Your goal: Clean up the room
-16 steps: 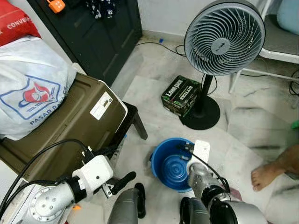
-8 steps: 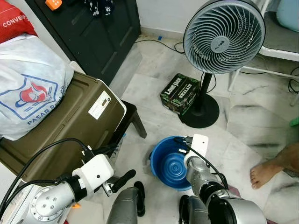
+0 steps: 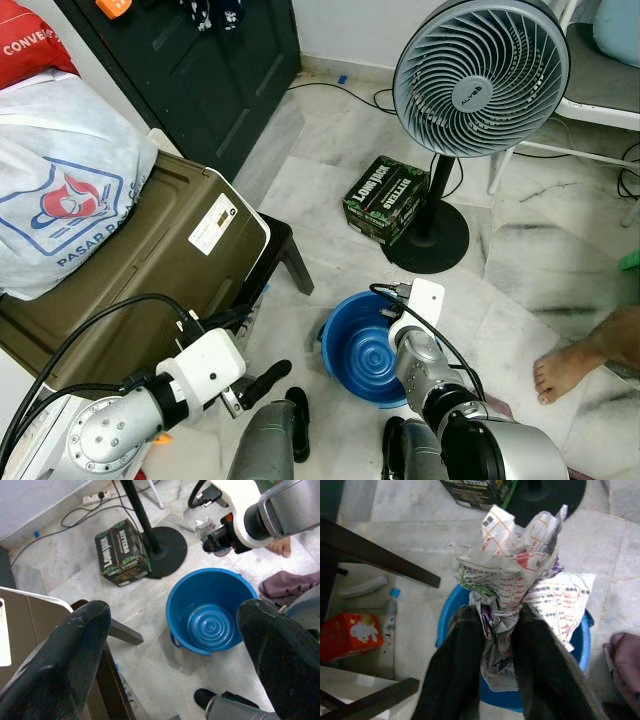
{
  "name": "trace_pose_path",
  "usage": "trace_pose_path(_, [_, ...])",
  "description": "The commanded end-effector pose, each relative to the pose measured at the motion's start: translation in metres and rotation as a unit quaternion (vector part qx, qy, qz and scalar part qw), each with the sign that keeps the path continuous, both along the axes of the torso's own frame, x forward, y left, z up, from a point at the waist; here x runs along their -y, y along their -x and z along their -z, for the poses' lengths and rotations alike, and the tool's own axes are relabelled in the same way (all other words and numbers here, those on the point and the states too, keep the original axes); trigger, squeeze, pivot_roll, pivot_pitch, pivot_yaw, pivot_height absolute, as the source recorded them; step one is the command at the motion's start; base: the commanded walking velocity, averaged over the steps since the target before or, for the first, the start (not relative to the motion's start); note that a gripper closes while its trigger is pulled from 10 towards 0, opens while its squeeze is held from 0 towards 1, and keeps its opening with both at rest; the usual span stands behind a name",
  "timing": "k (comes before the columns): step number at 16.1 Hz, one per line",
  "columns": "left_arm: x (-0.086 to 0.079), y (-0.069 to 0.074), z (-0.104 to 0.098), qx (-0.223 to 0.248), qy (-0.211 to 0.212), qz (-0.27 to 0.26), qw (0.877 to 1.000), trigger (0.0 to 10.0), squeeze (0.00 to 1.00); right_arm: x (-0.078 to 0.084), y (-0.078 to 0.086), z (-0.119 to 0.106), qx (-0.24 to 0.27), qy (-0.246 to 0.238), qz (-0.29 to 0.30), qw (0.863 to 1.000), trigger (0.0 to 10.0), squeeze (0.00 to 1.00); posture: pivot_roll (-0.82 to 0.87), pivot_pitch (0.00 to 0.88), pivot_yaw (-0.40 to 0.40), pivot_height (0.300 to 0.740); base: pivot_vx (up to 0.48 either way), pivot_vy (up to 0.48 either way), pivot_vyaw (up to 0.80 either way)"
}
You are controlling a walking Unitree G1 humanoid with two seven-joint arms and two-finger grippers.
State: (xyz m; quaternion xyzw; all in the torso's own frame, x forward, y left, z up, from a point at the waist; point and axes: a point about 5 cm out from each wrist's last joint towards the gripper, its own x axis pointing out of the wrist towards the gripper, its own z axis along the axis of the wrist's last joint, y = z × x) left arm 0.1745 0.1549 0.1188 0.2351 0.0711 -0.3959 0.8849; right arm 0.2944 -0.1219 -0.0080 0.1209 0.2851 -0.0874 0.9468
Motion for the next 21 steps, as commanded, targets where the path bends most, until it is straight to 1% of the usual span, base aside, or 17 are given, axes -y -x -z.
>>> trace_pose_path(1, [0.000, 0.002, 0.003, -0.007, -0.005, 0.001, 1.000, 10.0, 0.00, -0.012, 0.004, 0.003, -0.007, -0.022, -0.008, 1.000, 10.0, 1.00, 0.28, 0.279, 0.144, 0.740, 0.000, 0.000, 0.00])
trace_pose_path(3, [0.001, 0.002, 0.002, -0.005, -0.005, 0.001, 1.000, 10.0, 0.00, -0.014, 0.002, 0.001, 0.000, -0.031, -0.010, 0.999, 10.0, 1.00, 0.28, 0.278, 0.144, 0.740, 0.000, 0.000, 0.00])
trace_pose_path(6, [0.002, 0.000, 0.002, -0.002, -0.004, 0.001, 1.000, 10.0, 0.00, -0.019, -0.003, -0.005, 0.025, -0.051, -0.019, 0.998, 10.0, 1.00, 0.28, 0.274, 0.145, 0.740, 0.000, 0.000, 0.00])
trace_pose_path(8, [0.002, -0.001, 0.002, 0.000, -0.004, 0.000, 1.000, 10.0, 0.00, -0.024, -0.007, -0.010, 0.038, -0.059, -0.033, 0.997, 10.0, 1.00, 0.28, 0.274, 0.146, 0.740, 0.000, 0.000, 0.00])
trace_pose_path(9, [0.002, -0.001, 0.002, 0.001, -0.003, -0.001, 1.000, 10.0, 0.00, -0.029, -0.010, -0.015, 0.053, -0.073, -0.046, 0.995, 10.0, 1.00, 0.28, 0.272, 0.146, 0.740, 0.000, 0.000, 0.00])
trace_pose_path(10, [0.003, -0.003, 0.002, 0.001, -0.002, -0.002, 1.000, 10.0, 0.00, -0.035, -0.014, -0.021, 0.074, -0.082, -0.077, 0.991, 10.0, 1.00, 0.27, 0.267, 0.143, 0.740, 0.000, 0.000, 0.00])
trace_pose_path(12, [0.006, -0.007, 0.003, 0.007, 0.003, -0.002, 1.000, 10.0, 0.00, -0.043, -0.015, -0.027, 0.105, -0.082, -0.133, 0.982, 10.0, 1.00, 0.24, 0.258, 0.136, 0.740, 0.000, 0.000, 0.00])
trace_pose_path(13, [0.009, -0.011, 0.004, 0.012, 0.008, -0.001, 1.000, 10.0, 0.00, -0.049, -0.012, -0.030, 0.128, -0.081, -0.184, 0.971, 10.0, 1.00, 0.22, 0.254, 0.127, 0.740, 0.000, 0.000, 0.00])
trace_pose_path(14, [0.012, -0.015, 0.005, 0.017, 0.012, -0.002, 1.000, 10.0, 0.00, -0.053, -0.007, -0.032, 0.148, -0.079, -0.223, 0.960, 10.0, 1.00, 0.20, 0.244, 0.124, 0.740, 0.000, 0.000, 0.00])
trace_pose_path(15, [0.015, -0.023, 0.006, 0.025, 0.018, -0.007, 1.000, 10.0, 0.00, -0.052, 0.001, -0.035, 0.171, -0.071, -0.258, 0.948, 10.0, 1.00, 0.17, 0.228, 0.116, 0.740, 0.000, 0.000, 0.00])
trace_pose_path(16, [0.018, -0.028, 0.007, 0.031, 0.023, -0.009, 0.999, 10.0, 0.00, -0.048, 0.008, -0.041, 0.191, -0.057, -0.276, 0.940, 10.0, 1.00, 0.15, 0.215, 0.111, 0.740, 0.000, 0.000, 0.00])
trace_pose_path(18, [0.028, -0.039, 0.008, 0.049, 0.040, -0.008, 0.998, 10.0, 0.00, -0.034, 0.024, -0.053, 0.214, -0.041, -0.297, 0.930, 10.0, 1.00, 0.09, 0.161, 0.097, 0.740, 0.000, 0.000, 0.00])
trace_pose_path(19, [0.031, -0.043, 0.008, 0.057, 0.047, -0.010, 0.997, 10.0, 0.00, -0.028, 0.036, -0.058, 0.224, -0.028, -0.321, 0.920, 10.0, 1.00, 0.07, 0.145, 0.091, 0.740, 0.000, 0.000, 0.00])
trace_pose_path(20, [0.033, -0.047, 0.009, 0.062, 0.050, -0.015, 0.997, 10.0, 0.00, -0.021, 0.045, -0.060, 0.225, -0.018, -0.324, 0.919, 10.0, 1.00, 0.06, 0.128, 0.082, 0.740, 0.000, 0.000, 0.00])
trace_pose_path(21, [0.035, -0.054, 0.010, 0.069, 0.051, -0.021, 0.996, 10.0, 0.00, -0.012, 0.051, -0.062, 0.218, -0.017, -0.314, 0.924, 10.0, 1.00, 0.04, 0.108, 0.072, 0.740, 0.000, 0.000, 0.00])
